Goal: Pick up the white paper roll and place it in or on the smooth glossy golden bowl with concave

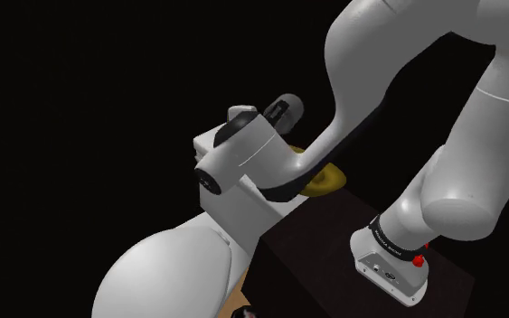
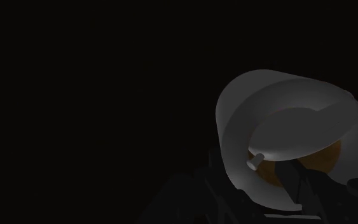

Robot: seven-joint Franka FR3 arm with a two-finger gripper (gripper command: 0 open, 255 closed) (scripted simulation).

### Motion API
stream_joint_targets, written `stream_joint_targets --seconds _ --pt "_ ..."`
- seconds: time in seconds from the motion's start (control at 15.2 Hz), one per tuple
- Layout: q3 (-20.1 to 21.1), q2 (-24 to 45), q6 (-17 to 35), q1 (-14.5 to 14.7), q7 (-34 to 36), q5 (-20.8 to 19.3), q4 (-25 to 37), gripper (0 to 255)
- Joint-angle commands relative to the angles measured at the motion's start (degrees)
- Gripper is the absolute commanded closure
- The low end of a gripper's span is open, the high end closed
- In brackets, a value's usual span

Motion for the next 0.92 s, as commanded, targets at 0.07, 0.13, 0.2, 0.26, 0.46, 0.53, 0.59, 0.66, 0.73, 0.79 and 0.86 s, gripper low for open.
stream_joint_targets --seconds 0.07,0.13,0.2,0.26,0.46,0.53,0.59,0.66,0.73,0.79,0.86 --pt "1.7 -6.8 2.1 -0.1 0.8 4.1 -6.9 255" --pt "2.3 -9.0 2.8 0.0 0.9 5.4 -9.1 255" --pt "2.7 -11.2 3.6 0.2 1.0 6.8 -11.3 255" --pt "3.2 -13.6 4.4 0.6 0.9 8.3 -13.5 255" --pt "4.4 -20.9 6.8 2.4 0.1 13.0 -19.8 255" --pt "4.8 -23.5 7.5 3.4 -0.3 14.6 -21.9 255" --pt "5.0 -25.8 8.0 4.4 -0.9 16.2 -23.7 255" --pt "5.1 -24.6 8.0 4.2 0.2 16.0 -23.6 255" --pt "5.2 -23.4 7.9 4.0 1.3 15.9 -23.5 255" --pt "5.3 -22.1 7.8 3.8 2.4 15.7 -23.4 255" --pt "5.4 -20.9 7.8 3.6 3.5 15.5 -23.2 255"
